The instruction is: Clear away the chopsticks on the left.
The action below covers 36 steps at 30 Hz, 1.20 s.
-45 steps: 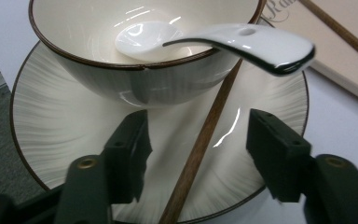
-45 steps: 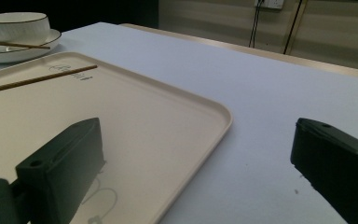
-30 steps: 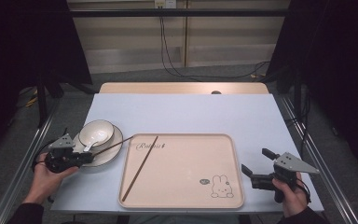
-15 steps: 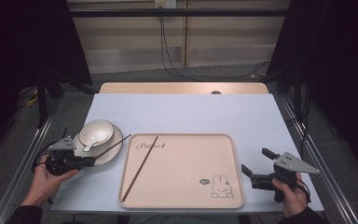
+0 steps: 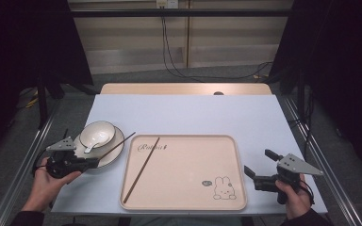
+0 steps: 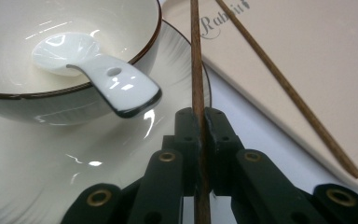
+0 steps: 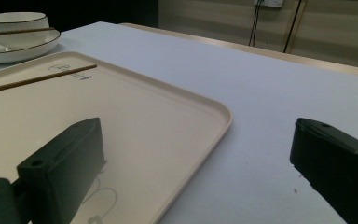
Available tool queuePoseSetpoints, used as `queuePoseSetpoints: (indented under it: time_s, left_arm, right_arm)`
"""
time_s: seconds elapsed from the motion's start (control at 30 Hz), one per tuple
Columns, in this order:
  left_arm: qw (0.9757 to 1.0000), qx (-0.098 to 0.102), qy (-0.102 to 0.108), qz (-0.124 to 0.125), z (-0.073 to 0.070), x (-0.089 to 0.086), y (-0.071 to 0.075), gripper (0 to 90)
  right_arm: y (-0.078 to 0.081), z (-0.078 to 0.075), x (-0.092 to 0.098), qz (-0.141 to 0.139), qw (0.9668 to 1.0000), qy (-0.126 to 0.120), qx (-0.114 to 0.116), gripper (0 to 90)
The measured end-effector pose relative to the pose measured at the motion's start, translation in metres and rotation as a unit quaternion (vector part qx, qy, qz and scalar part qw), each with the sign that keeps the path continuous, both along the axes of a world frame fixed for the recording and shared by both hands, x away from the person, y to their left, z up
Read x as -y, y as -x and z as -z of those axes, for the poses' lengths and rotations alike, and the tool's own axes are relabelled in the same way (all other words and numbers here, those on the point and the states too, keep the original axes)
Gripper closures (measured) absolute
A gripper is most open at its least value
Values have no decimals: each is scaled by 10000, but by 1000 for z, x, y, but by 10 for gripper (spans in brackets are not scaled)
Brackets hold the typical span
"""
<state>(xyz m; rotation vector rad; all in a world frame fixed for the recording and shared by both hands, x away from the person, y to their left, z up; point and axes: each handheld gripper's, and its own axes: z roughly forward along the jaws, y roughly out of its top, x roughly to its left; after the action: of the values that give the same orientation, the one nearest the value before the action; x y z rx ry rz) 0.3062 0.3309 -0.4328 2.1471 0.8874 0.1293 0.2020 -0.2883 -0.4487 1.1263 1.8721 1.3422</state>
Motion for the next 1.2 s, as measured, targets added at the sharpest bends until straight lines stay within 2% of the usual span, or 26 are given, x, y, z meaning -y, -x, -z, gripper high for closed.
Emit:
queuePoseSetpoints:
  time_s: [0.47, 0.77, 0.93, 1.03, 1.2]
  left_arm:
    - [9997, -100, 212, 78, -5, 22, 17, 847]
    - [9994, -54, 262, 215, -15, 43, 24, 847]
    - [9994, -30, 346, 79, -14, 52, 27, 847]
    - [9990, -49, 424, 104, -15, 59, 28, 847]
    - [9991, -53, 402, 134, -17, 73, 30, 847]
  right_arm:
    - [1, 0, 0, 1, 10000, -10, 21, 26]
    - [0, 0, -1, -1, 10000, -14, 21, 26]
    - [1, 0, 0, -5, 10000, -10, 21, 26]
    - [0, 0, 0, -21, 10000, -1, 26, 26]
    - [0, 0, 0, -19, 10000, -10, 14, 26]
